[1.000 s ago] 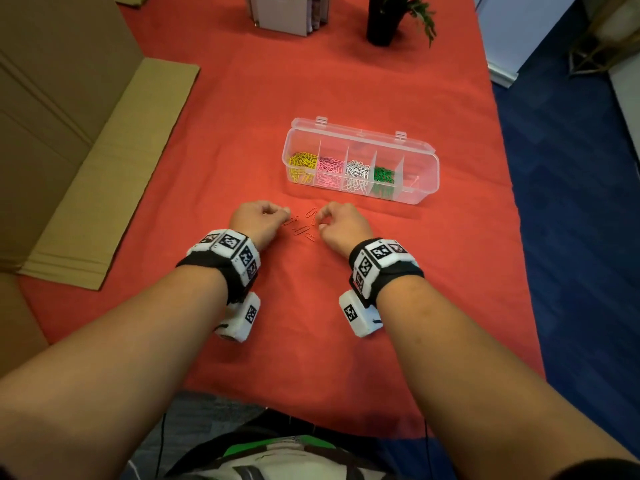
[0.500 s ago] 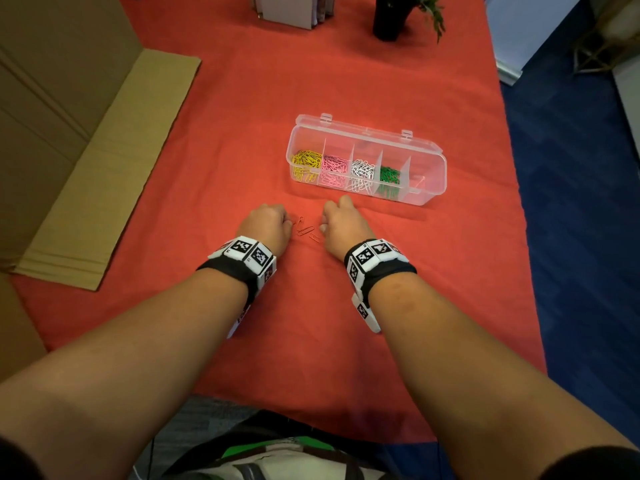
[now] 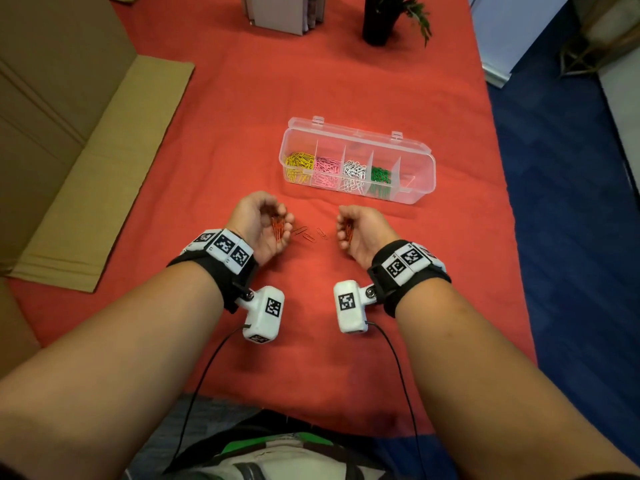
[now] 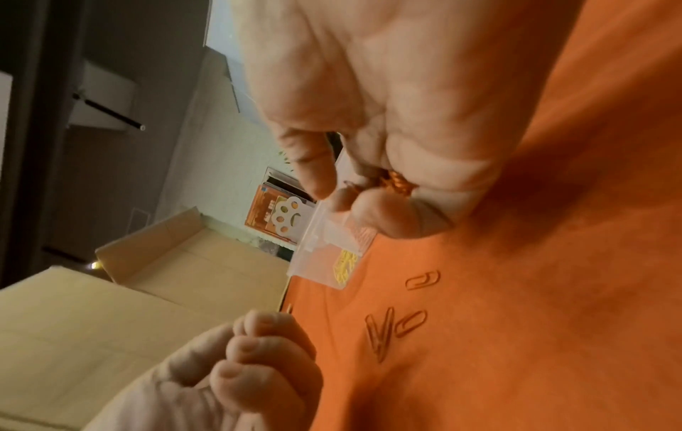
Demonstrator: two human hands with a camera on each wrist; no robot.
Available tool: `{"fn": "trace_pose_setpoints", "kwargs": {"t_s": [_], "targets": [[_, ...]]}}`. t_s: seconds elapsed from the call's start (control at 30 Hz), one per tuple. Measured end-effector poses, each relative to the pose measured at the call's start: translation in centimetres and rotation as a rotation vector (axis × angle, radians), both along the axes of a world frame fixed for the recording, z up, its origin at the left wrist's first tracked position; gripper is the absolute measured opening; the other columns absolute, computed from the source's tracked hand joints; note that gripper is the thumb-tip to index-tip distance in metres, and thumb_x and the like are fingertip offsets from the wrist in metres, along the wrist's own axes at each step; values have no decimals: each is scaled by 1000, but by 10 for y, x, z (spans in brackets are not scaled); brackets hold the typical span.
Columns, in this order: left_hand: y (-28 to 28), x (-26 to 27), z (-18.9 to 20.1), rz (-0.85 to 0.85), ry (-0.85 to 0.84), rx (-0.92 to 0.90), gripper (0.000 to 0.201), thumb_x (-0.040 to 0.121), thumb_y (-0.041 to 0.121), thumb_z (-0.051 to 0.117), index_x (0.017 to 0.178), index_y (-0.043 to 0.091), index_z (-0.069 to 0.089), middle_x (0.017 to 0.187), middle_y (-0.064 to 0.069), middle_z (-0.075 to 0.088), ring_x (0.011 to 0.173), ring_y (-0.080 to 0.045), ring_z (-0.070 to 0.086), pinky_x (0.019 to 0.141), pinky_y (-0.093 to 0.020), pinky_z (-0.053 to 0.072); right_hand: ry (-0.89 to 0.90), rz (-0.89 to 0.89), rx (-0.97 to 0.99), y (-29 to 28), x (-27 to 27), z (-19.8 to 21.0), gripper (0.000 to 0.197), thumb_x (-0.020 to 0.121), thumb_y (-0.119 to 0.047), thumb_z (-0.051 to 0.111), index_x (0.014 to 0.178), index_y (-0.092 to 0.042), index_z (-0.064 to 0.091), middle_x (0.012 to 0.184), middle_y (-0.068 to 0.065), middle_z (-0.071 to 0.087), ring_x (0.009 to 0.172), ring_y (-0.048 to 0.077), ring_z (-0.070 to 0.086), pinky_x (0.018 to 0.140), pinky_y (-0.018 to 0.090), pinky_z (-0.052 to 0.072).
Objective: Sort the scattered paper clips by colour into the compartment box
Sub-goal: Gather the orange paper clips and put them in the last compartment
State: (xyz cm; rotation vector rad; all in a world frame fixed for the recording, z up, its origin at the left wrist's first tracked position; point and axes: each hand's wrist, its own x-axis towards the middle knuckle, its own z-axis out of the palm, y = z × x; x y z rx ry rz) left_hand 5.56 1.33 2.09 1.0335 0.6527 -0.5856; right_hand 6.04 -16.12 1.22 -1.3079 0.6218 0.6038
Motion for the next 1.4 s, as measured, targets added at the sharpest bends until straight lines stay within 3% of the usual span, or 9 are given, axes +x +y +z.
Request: {"fn": "trace_pose_setpoints", "kwargs": {"t_s": [0.1, 0.17, 0.27, 0.37, 0.47, 0.57, 0.87, 1.27, 1.4], "targets": [[-6, 3, -7, -8, -41, 144, 36, 96, 35, 36, 67, 19, 48, 42, 8, 39, 31, -3, 32, 32, -10, 25, -119, 267, -378, 5, 0, -1, 24, 90, -8, 38, 73, -18, 52, 72, 3, 53, 54, 12, 42, 45, 19, 33], [-10, 3, -13, -128, -160, 409, 35, 96, 37, 40, 69, 20, 54, 42, 8, 34, 30, -4, 27, 35, -11, 21, -259, 549, -747, 9, -1, -4, 19, 90, -13, 43, 89, -10, 62, 98, 11, 64, 82, 23, 60, 70, 26, 44], [-11, 3, -20, -289, -274, 771, 38, 88, 48, 50, 70, 18, 63, 41, 7, 43, 40, -12, 36, 44, -20, 28, -365, 654, -1064, 16, -6, -9, 29, 88, -27, 53, 107, -6, 59, 116, 16, 56, 109, 33, 56, 92, 34, 44], [-12, 5, -26, -251, -228, 706, 41, 87, 53, 49, 67, 19, 60, 45, 4, 48, 39, -12, 40, 43, -17, 32, -493, 724, -1194, 22, -11, -19, 31, 86, -24, 56, 112, -7, 53, 117, 16, 50, 110, 35, 52, 94, 39, 43], [-10, 6, -30, -177, -189, 566, 32, 91, 42, 50, 68, 20, 56, 40, 9, 52, 32, -2, 39, 36, -10, 31, -525, 792, -1240, 23, -15, -22, 28, 88, -16, 49, 115, -6, 49, 118, 16, 49, 110, 36, 51, 93, 41, 44], [-5, 6, -30, -208, -257, 723, 39, 90, 47, 47, 65, 20, 60, 42, 7, 50, 39, -11, 38, 41, -17, 29, -511, 844, -1196, 21, -14, -19, 30, 90, -15, 44, 117, -3, 49, 120, 17, 49, 111, 36, 51, 93, 40, 43], [-6, 2, -31, -587, -508, 1299, 32, 75, 32, 72, 103, 18, 68, 108, -2, 70, 101, -21, 64, 84, -25, 46, -590, 849, -1201, 37, -20, -18, 32, 85, -16, 54, 114, -6, 49, 119, 14, 47, 112, 35, 50, 94, 42, 44], [-10, -1, -34, -686, -595, 1389, 24, 80, 33, 65, 104, 29, 67, 108, 1, 71, 102, -21, 64, 83, -31, 52, -656, 878, -1223, 33, -30, -19, 29, 84, -15, 55, 111, -8, 48, 117, 12, 46, 111, 33, 48, 91, 42, 45], [-12, -2, -34, -768, -599, 1442, 19, 85, 32, 58, 96, 19, 66, 106, -7, 69, 101, -29, 62, 80, -34, 49, -624, 893, -1264, 28, -34, -19, 28, 87, -4, 40, 114, -5, 48, 120, 15, 46, 110, 35, 48, 89, 43, 44]]}}
